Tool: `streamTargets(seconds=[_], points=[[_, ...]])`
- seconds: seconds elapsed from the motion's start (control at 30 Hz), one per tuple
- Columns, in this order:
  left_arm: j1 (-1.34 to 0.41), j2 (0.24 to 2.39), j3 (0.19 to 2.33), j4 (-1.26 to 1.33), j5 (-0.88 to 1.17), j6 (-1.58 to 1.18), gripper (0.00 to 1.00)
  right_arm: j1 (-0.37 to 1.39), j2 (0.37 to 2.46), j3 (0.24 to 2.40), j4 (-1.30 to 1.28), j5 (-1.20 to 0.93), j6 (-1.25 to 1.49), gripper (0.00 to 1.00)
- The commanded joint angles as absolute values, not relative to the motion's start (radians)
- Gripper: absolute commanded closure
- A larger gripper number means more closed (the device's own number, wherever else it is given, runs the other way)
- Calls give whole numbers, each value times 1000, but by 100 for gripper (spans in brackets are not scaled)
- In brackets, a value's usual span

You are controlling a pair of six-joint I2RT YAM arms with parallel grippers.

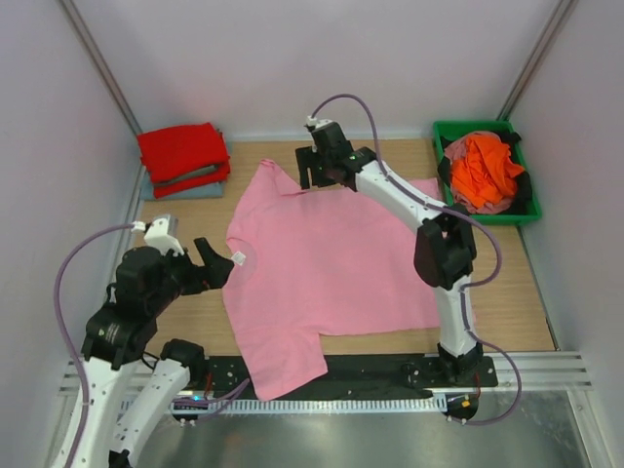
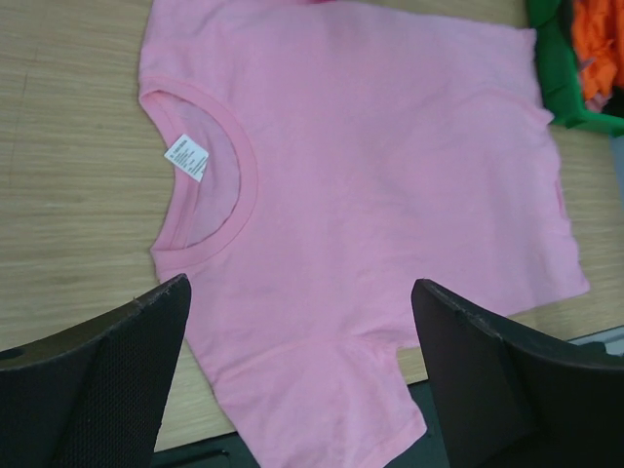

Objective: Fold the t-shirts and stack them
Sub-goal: Fold the tshirt

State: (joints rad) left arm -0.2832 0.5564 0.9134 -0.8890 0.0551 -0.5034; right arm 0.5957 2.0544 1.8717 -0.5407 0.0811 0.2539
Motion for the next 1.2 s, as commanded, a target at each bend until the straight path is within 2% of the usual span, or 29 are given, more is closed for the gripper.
streamTargets(seconds=[0.0,0.07,0.2,0.4,0.67,1.17], points=[[-282,450,875,-825,112,-549,5,644,2219,2093,-494,67,190,28],[-284,396,859,-810,103,-552,2,660,2313,2252,-526,71,183,32],[-290,393,844,-816,84,-567,1,684,2486,2411,-519,74,147,34],[-288,393,839,-828,40,-586,2,701,2546,2402,-397,104,109,39],[-261,391,841,-834,41,-589,4,704,2595,2387,-348,184,45,42],[-239,405,841,-836,55,-589,5,703,2649,2407,-313,186,46,50]])
